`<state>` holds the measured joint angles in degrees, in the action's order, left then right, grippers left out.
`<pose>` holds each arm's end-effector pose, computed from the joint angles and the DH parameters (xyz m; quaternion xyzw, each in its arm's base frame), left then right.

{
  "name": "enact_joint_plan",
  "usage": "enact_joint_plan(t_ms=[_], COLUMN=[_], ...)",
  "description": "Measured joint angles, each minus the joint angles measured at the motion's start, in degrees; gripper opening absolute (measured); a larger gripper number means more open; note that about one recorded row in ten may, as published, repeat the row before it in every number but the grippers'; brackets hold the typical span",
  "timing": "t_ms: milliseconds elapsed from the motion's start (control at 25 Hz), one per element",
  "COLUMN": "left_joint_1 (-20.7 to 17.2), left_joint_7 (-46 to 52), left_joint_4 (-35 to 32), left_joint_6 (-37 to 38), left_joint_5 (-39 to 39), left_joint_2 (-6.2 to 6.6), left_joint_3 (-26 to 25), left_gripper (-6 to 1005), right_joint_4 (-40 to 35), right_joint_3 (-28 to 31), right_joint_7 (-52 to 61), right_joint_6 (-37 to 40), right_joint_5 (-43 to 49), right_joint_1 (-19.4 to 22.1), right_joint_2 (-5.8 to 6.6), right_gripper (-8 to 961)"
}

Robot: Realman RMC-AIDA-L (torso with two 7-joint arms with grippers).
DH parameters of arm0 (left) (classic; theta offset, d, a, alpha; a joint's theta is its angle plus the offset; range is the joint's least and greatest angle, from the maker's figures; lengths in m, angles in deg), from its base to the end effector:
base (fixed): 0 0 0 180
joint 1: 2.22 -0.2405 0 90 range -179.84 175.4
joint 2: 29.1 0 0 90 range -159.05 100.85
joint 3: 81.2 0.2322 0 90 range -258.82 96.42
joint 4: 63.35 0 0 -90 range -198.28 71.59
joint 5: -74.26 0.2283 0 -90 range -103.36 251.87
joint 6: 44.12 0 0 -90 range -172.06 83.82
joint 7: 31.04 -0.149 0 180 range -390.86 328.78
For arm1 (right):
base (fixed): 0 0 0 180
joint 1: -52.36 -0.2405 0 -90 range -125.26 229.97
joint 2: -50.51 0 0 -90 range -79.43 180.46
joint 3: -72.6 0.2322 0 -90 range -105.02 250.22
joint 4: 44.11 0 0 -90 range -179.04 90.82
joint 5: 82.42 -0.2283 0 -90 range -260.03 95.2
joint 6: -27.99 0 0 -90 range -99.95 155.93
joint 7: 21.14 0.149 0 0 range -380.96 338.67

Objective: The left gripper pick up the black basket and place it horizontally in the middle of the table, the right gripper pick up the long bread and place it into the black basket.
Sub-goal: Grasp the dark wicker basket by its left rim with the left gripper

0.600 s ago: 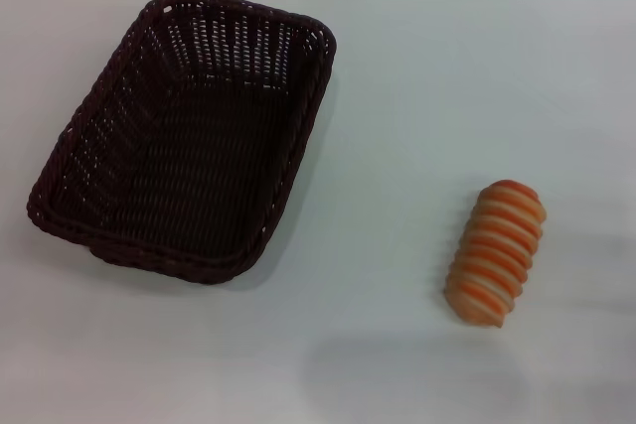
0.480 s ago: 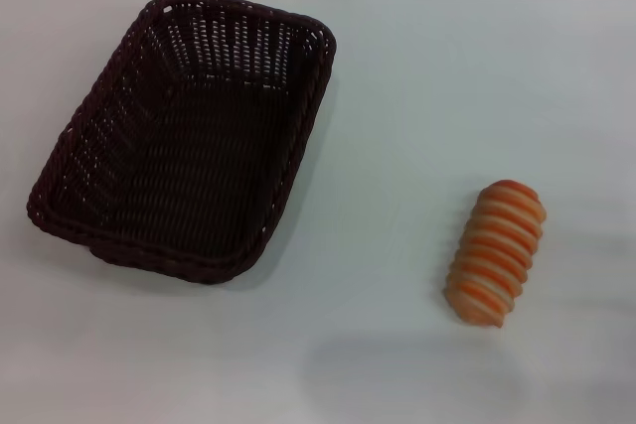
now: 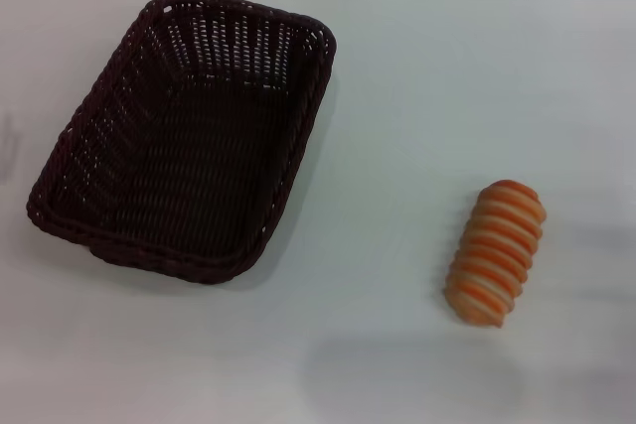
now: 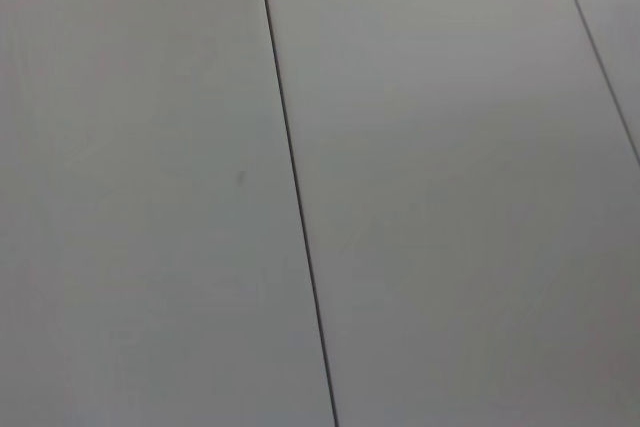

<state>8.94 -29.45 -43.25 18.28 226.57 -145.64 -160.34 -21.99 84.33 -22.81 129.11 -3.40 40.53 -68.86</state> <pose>-0.3800 0.2989 0.0481 -0.6106 -0.2423 -0.2328 0.7171 0.3246 0.2218 0.0141 -0.4906 0.2064 0.3846 0.7542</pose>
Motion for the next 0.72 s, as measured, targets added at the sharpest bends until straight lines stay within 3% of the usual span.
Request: enact_joint_plan(t_ms=[200,400,600,640,680,720], left_joint_1=[-4.9,-10.5,-12.3,-12.1,-12.1,-11.9], left_joint_7=[0.8,0.6,0.6,-1.2,-1.2,-3.1], left_joint_4=[22.1,43.8,67.0,72.5,72.5,75.2], left_joint_6=[-21.5,-35.3,-61.9,-69.2,-69.2,-74.0], left_joint_5=[6.3,12.5,12.9,12.9,12.9,12.9], left_joint_2=[4.33,5.4,9.91,9.86,9.86,9.41], left_joint_3=[-0.6,-3.7,-2.5,-2.4,-2.4,-2.5], left_gripper=[799,799,799,799,799,799], right_joint_4=[-0.2,-0.3,-0.3,-0.3,-0.3,-0.3], right_joint_3=[-0.6,-1.0,-1.1,-1.1,-1.1,-1.1], right_joint_7=[0.2,0.3,0.4,0.5,0.5,0.5], right_joint_6=[-0.6,-1.7,-2.9,-3.4,-3.4,-3.6], right_joint_5=[0.0,0.0,0.0,0.0,0.0,0.0], right_joint_1=[-0.2,-0.7,-0.7,-0.7,-0.7,-0.7], right_joint_2=[0.01,-0.01,0.04,0.04,0.04,0.04], right_gripper=[783,781,779,779,778,778])
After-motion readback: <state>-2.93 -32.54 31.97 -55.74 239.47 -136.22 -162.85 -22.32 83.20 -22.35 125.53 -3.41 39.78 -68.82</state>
